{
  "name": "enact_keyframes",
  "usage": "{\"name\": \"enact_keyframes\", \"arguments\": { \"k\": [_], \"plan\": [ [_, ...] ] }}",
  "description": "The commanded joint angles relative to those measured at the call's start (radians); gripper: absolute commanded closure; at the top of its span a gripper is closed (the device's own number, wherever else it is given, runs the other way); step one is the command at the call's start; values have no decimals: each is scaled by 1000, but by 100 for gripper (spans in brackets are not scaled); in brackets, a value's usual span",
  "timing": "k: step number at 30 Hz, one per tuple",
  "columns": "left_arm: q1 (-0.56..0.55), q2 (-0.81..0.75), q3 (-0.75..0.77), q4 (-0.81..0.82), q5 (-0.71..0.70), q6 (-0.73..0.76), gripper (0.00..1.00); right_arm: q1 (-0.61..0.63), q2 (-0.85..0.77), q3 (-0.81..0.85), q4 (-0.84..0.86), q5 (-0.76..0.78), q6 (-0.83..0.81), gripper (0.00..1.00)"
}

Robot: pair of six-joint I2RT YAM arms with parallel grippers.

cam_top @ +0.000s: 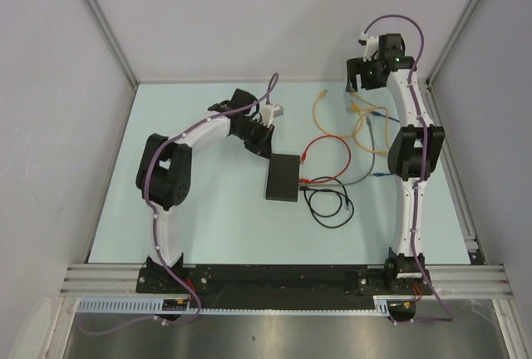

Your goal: Pull the plug from the switch port

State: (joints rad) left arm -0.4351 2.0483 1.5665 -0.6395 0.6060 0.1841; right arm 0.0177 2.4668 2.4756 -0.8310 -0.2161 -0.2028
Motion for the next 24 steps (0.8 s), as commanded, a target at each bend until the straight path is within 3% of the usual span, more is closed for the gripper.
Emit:
{"name": "enact_keyframes", "arguments": {
  "k": [1, 3, 5, 9, 13, 17, 24],
  "plan": [
    [-1, -89, 35, 72, 6, -46, 87, 57, -261, -65, 17, -222, -18, 9],
    [-1, -91, 68, 66, 8, -44, 86, 74, -358, -218, 16, -355, -43, 9],
    [-1, -99, 104, 64, 5, -40, 85, 111, -431, -438, 78, -406, -58, 7],
    [-1, -108, 135, 84, 1, -70, 80, 194, -534, -682, 144, -488, -80, 8],
    [1, -94, 90, 133, 27, -132, 78, 240, -489, -831, 162, -577, -11, 19],
    [-1, -89, -18, 172, 9, -153, 100, 264, -448, -922, 158, -621, -15, 24],
    [-1, -22, -7, 126, 43, -112, 100, 277, -375, -942, 92, -706, -53, 38]
  ]
}}
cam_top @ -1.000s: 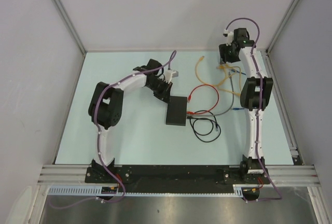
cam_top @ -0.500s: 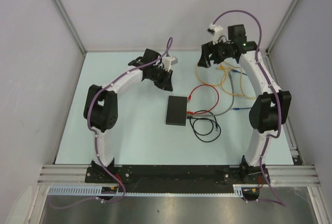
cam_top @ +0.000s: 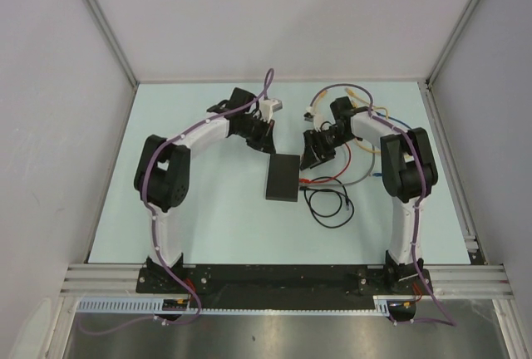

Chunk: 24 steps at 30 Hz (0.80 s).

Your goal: Pull the plug from the switch port

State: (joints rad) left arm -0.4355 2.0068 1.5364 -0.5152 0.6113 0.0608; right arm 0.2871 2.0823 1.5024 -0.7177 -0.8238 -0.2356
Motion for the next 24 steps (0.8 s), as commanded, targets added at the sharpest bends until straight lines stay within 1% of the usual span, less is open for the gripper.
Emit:
{"name": "enact_keyframes", "arguments": {
  "k": [1, 4, 8, 12, 15, 17, 18, 19, 21, 24],
  "plan": [
    [0, 29, 27, -3, 41, 14, 100, 9, 16, 30, -23, -103, -27, 40],
    [0, 58, 37, -16, 27, 24, 100, 9, 54, 47, -58, -113, -60, 43],
    [-2, 82, 48, -28, 80, 46, 100, -8, 107, 74, -88, -132, -90, 48],
    [-9, 93, 45, -37, 79, 51, 100, -23, 157, 120, -124, -155, -114, 51],
    [-9, 81, 39, -45, 70, 60, 100, -8, 200, 163, -161, -218, -133, 50],
    [-6, 70, 34, -48, 65, 66, 100, 26, 229, 218, -180, -244, -154, 50],
    [-6, 66, 31, -46, 64, 65, 100, 40, 242, 241, -219, -247, -175, 50],
    [-5, 64, 28, -45, 61, 68, 100, 52, 275, 302, -248, -244, -214, 50],
    [-5, 60, 28, -45, 58, 68, 100, 70, 303, 350, -320, -233, -240, 50],
    [-5, 61, 30, -48, 59, 70, 100, 51, 305, 358, -318, -230, -240, 51]
  ]
}}
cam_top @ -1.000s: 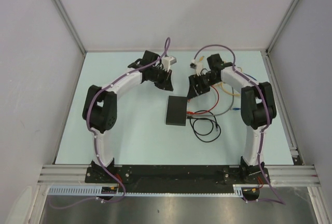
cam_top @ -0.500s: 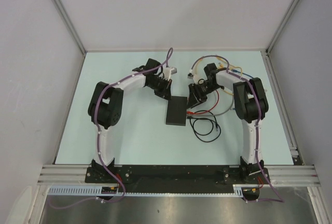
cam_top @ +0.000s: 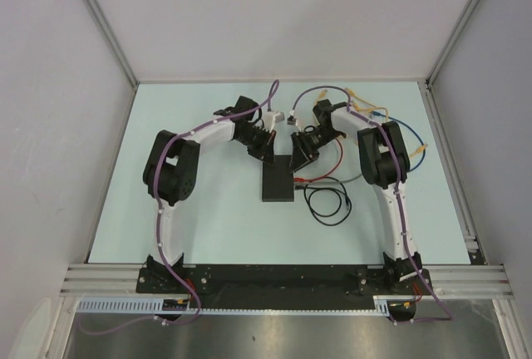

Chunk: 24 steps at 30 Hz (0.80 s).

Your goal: Pull the plug from the switch port

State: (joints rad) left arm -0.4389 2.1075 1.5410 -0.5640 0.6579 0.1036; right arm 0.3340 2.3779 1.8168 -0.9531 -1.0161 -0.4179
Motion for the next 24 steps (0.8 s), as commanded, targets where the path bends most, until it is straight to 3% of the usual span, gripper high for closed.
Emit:
{"name": "enact_keyframes", "arguments": {
  "k": [1, 10, 24],
  "plan": [
    [-1, -40, 22, 0, 14, 30, 100, -4, 9, 45, -82, -36, -59, 50],
    [0, -14, 19, -13, 40, 48, 100, -53, 81, 139, -311, -21, -245, 51],
    [-3, 0, -1, -13, 3, 64, 100, -4, 164, 182, -312, -22, -255, 52]
  ]
}}
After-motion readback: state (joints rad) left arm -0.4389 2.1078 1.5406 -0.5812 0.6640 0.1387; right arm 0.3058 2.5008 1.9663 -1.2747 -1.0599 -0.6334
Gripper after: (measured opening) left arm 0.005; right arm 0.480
